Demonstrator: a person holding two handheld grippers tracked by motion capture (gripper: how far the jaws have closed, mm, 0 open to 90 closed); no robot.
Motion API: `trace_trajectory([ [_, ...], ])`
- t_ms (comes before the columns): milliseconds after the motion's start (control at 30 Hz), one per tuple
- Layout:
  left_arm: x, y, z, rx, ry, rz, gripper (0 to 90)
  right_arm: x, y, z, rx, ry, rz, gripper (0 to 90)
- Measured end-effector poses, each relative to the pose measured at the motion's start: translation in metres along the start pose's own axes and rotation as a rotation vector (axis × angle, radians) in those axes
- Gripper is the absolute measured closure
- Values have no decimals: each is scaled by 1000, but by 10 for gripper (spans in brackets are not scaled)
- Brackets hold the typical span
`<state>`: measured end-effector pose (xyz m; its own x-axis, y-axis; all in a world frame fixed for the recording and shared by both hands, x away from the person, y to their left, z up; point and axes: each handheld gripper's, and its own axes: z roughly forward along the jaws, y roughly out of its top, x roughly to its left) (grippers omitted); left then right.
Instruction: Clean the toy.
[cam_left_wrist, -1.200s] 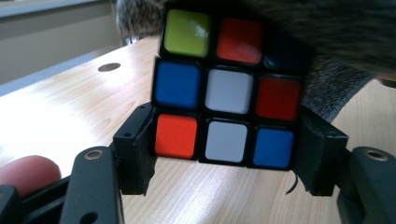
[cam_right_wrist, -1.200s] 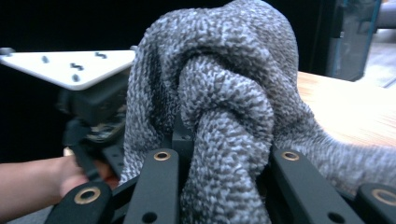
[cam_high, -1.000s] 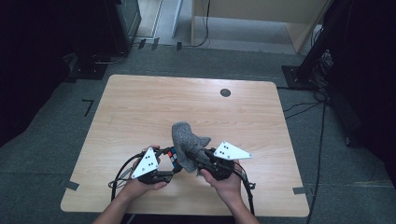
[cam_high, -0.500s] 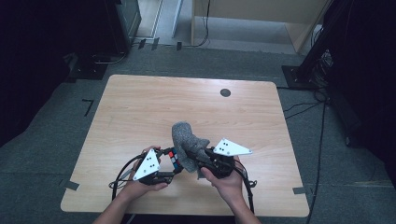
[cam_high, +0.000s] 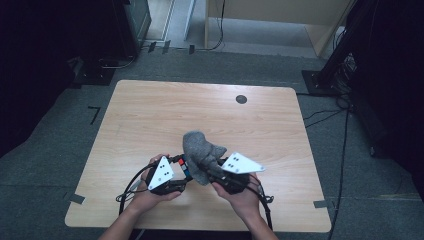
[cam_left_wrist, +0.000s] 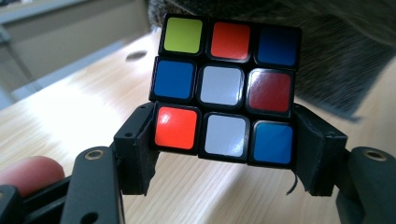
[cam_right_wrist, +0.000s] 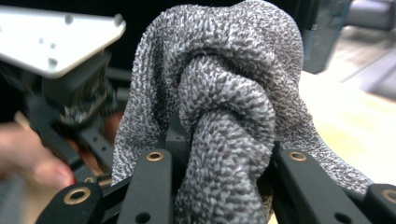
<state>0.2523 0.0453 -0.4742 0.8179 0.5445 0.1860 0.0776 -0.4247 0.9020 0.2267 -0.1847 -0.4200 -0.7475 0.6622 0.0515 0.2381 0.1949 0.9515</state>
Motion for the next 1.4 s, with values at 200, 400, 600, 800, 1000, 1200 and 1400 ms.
trace_trajectory([
  [200, -15, 11, 9, 162, 88, 86, 341, 32, -11, 21, 150, -192, -340, 641],
  [400, -15, 13, 9, 168, 86, 84, 341, 27, -14, 21, 139, -266, -386, 679],
  [600, -15, 13, 11, 178, 77, 73, 341, 28, -15, 20, 143, -247, -369, 666],
  [800, -13, 12, 10, 188, 77, 87, 341, 40, -21, 30, 166, -224, -461, 684],
  [1000, 2, 10, -2, 52, 9, -23, 341, 0, -13, 8, 87, -257, -189, 689],
  [1200, 10, 6, -20, -160, -94, -59, 341, -22, -17, 3, 1, -92, -15, 709],
  [1400, 13, 5, -21, -151, -89, -52, 341, -30, -13, -7, -37, -113, 28, 706],
])
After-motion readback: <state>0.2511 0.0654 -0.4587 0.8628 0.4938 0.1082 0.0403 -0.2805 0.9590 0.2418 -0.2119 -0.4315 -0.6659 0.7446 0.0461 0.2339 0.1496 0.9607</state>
